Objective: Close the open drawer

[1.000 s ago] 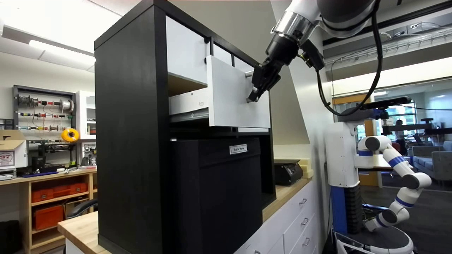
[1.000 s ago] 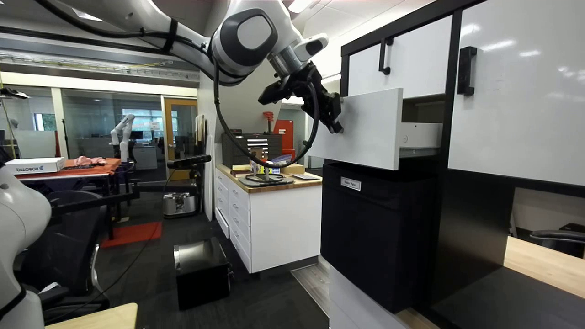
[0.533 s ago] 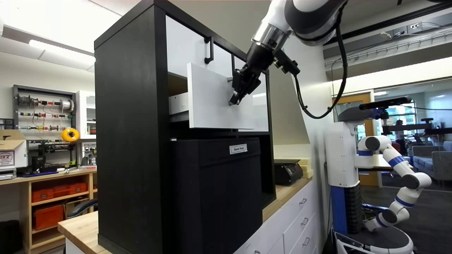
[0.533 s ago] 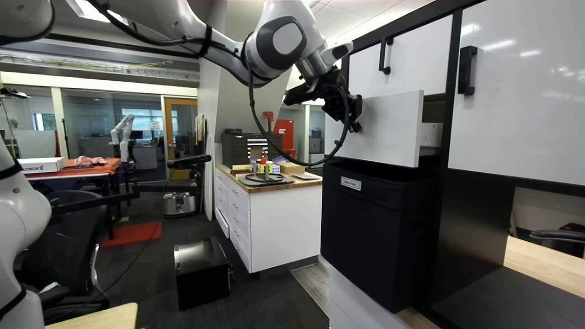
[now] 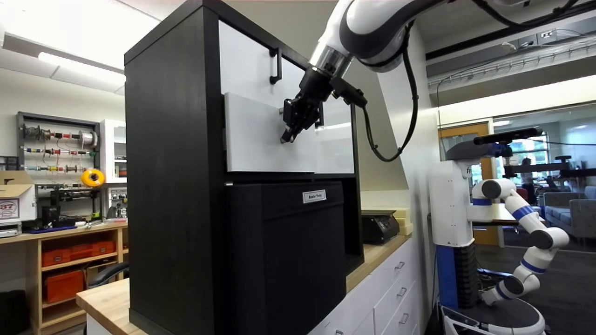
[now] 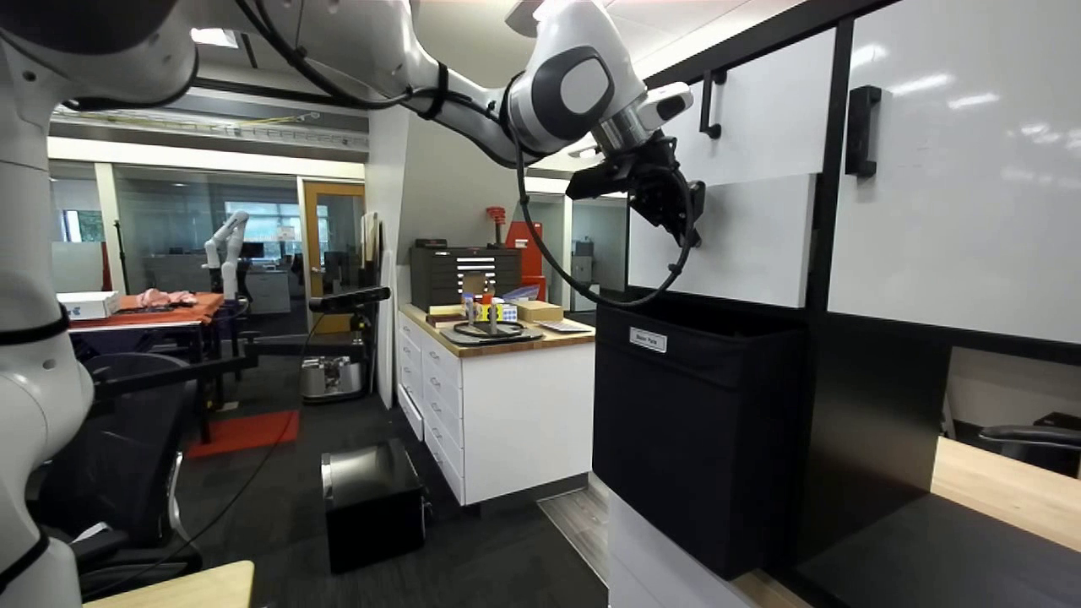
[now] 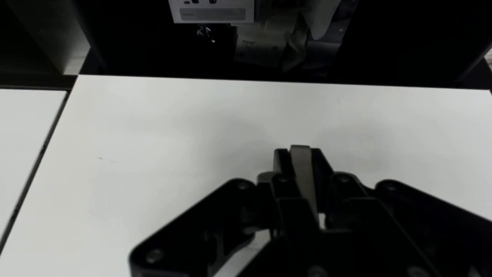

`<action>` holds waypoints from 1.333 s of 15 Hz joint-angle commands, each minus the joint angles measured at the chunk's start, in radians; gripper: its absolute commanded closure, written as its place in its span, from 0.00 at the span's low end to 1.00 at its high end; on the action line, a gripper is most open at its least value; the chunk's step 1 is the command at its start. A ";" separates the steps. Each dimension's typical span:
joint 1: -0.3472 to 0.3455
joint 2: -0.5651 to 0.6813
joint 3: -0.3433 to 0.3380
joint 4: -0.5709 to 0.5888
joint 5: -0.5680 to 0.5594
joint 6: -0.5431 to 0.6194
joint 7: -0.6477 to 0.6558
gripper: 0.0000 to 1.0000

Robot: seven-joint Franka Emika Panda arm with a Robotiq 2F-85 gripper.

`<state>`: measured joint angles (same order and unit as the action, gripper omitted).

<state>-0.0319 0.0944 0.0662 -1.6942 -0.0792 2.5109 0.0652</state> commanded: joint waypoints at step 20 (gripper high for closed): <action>0.071 -0.019 -0.038 0.062 -0.104 -0.497 0.052 0.16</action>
<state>0.0081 0.1664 0.0360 -1.5694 -0.1444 2.1422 0.0790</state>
